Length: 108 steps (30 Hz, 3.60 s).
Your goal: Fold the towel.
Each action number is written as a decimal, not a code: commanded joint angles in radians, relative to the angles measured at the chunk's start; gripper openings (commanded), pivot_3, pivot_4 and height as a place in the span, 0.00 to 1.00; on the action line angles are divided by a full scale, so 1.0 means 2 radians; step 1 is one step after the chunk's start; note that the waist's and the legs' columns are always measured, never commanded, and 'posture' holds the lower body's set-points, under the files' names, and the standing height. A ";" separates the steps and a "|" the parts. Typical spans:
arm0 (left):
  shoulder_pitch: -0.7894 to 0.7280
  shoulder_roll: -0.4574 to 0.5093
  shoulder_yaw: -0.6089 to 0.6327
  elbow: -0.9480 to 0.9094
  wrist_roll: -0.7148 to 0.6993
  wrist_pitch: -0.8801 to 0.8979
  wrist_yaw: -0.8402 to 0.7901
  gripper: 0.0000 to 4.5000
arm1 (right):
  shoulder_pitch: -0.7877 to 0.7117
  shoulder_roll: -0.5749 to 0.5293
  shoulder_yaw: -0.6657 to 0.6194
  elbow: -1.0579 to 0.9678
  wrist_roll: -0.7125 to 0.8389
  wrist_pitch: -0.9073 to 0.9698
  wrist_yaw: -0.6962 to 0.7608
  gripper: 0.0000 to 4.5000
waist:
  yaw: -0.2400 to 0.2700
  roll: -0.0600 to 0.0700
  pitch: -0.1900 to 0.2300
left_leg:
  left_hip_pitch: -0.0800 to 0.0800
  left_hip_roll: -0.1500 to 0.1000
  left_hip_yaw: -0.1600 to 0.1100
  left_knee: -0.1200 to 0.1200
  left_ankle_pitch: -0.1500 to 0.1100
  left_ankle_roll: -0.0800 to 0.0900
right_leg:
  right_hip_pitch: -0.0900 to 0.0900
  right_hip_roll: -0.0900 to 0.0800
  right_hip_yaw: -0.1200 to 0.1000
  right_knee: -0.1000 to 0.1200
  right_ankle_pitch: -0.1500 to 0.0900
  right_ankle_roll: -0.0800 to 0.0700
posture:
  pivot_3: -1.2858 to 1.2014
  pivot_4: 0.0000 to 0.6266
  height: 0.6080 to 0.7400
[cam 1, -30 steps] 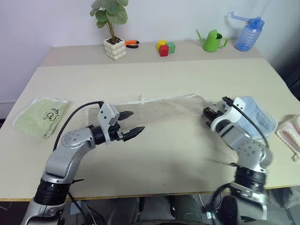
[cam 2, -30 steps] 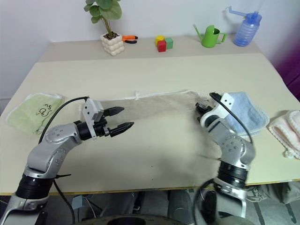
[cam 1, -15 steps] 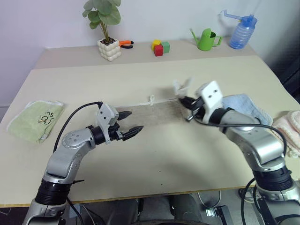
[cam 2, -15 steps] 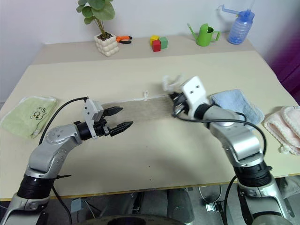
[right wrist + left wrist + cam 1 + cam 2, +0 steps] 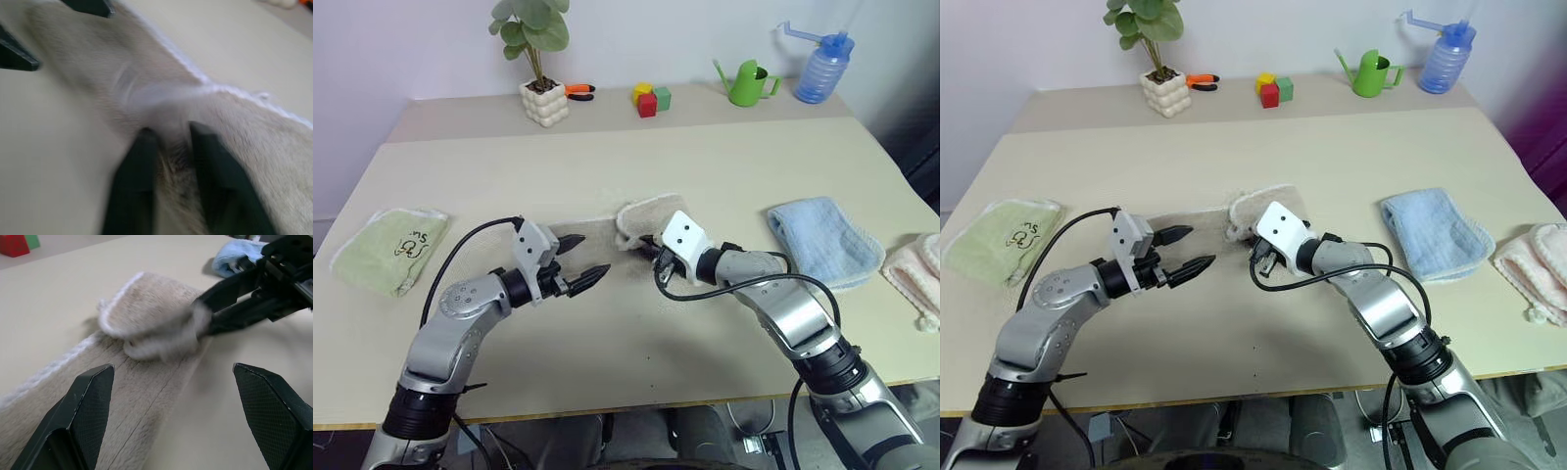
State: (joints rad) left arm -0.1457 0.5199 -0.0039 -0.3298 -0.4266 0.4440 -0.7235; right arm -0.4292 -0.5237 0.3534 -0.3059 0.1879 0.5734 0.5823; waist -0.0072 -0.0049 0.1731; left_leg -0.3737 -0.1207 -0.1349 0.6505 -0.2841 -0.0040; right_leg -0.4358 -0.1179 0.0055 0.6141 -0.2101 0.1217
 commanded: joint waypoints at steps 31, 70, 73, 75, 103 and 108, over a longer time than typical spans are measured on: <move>0.208 -0.038 0.150 -0.139 -0.120 0.105 0.129 0.89 | -0.033 0.085 -0.094 0.152 -0.010 -0.127 0.026 0.12 | -0.001 -0.001 0.000 | 0.000 0.000 0.000 0.000 0.000 0.000 | 0.000 0.000 0.000 0.000 0.000 0.000 | 0.52 0.24 0.93; 0.041 -0.106 0.262 -0.004 -0.424 0.127 0.414 0.01 | -0.010 0.059 -0.071 0.031 -0.047 -0.175 0.061 0.96 | 0.008 -0.002 -0.001 | 0.000 0.000 0.000 0.000 0.002 -0.003 | 0.000 0.000 0.000 0.000 0.000 0.000 | 0.52 0.24 0.93; 0.037 -0.065 0.297 0.002 -0.414 0.103 0.390 0.01 | -0.008 0.053 -0.074 0.032 -0.047 -0.173 0.064 0.96 | 0.009 -0.002 -0.001 | 0.000 0.000 0.000 0.000 0.002 -0.003 | 0.000 0.001 0.000 0.000 0.000 0.000 | 0.52 0.24 0.93; 0.034 -0.037 0.306 0.000 -0.400 0.093 0.368 0.01 | -0.008 0.049 -0.075 0.036 -0.048 -0.175 0.066 0.96 | 0.009 -0.002 0.000 | 0.000 0.000 0.000 0.000 0.002 -0.003 | 0.000 0.001 0.000 0.000 0.000 0.000 | 0.52 0.24 0.93; -0.080 0.068 -0.033 -0.001 -0.094 0.136 0.105 0.44 | -0.003 0.051 -0.070 0.040 -0.063 -0.179 0.057 0.96 | 0.007 -0.002 0.000 | 0.000 0.000 0.000 -0.001 0.001 -0.002 | -0.001 0.000 0.001 0.000 0.000 0.000 | 0.52 0.24 0.93; -0.062 0.055 0.046 -0.030 -0.159 0.149 0.093 0.89 | -0.002 0.050 -0.069 0.039 -0.065 -0.177 0.058 0.96 | 0.006 -0.002 0.000 | 0.000 0.000 0.000 -0.001 0.001 -0.002 | -0.001 0.000 0.001 0.000 0.000 0.000 | 0.52 0.24 0.93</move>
State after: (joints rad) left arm -0.2741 0.6291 0.0094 -0.3394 -0.6858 0.7388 -0.5263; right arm -0.4299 -0.4216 0.2231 -0.1891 0.0581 0.2301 0.7020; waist 0.0045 -0.0090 0.1734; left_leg -0.3741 -0.1206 -0.1349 0.6480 -0.2816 -0.0088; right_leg -0.4380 -0.1170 0.0065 0.6140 -0.2101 0.1213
